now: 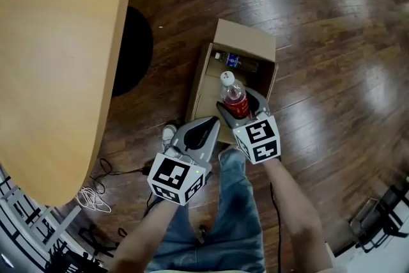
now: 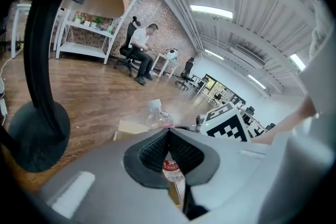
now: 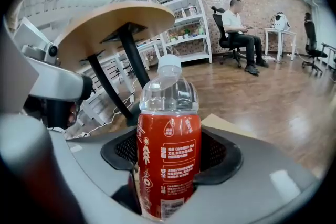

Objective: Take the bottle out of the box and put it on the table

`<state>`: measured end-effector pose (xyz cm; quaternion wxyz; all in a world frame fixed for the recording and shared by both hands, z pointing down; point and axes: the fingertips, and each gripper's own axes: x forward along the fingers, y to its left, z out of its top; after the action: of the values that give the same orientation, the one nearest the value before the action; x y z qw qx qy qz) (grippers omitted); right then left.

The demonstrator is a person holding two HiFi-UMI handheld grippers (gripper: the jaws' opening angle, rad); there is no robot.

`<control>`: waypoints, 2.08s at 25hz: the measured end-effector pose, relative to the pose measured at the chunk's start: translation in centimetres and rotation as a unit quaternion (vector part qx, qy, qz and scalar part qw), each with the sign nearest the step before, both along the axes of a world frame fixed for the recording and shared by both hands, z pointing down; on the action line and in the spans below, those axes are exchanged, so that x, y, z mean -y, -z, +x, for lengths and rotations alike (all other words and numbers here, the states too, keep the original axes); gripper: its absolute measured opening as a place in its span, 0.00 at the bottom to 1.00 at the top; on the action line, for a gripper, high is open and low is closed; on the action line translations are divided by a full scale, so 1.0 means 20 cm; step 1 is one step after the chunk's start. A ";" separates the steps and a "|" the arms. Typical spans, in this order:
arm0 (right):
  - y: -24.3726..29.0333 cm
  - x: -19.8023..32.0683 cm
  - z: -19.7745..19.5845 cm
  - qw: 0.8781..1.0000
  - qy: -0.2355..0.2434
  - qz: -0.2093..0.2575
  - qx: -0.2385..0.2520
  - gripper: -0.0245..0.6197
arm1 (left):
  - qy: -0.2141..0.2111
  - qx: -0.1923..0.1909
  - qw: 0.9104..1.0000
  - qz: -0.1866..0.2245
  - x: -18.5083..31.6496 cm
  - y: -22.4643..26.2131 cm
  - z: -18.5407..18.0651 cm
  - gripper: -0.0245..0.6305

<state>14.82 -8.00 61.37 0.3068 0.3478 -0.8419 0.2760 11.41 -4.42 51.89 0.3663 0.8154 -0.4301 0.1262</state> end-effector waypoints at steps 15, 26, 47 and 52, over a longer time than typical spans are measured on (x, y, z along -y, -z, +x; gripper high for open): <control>1.09 0.18 -0.17 0.990 0.007 0.125 0.060 0.50 | 0.051 -0.030 0.995 0.085 0.11 0.80 -0.11 0.04; 1.84 0.14 -0.25 0.967 0.005 0.231 0.109 0.50 | 0.128 -0.029 0.972 0.196 0.07 1.53 -0.29 0.04; 2.26 -0.23 -1.14 0.937 0.070 0.304 0.159 0.51 | 0.248 -0.006 0.932 0.263 -0.36 1.80 -1.18 0.04; 2.26 -0.28 -1.46 0.933 0.095 0.308 0.163 0.51 | 0.270 -0.006 0.926 0.265 -0.42 1.77 -1.46 0.04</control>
<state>-14.43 -2.49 16.09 0.0683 0.2938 -0.9531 0.0260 -17.88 4.01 16.43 0.1594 0.7367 -0.6493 -0.1010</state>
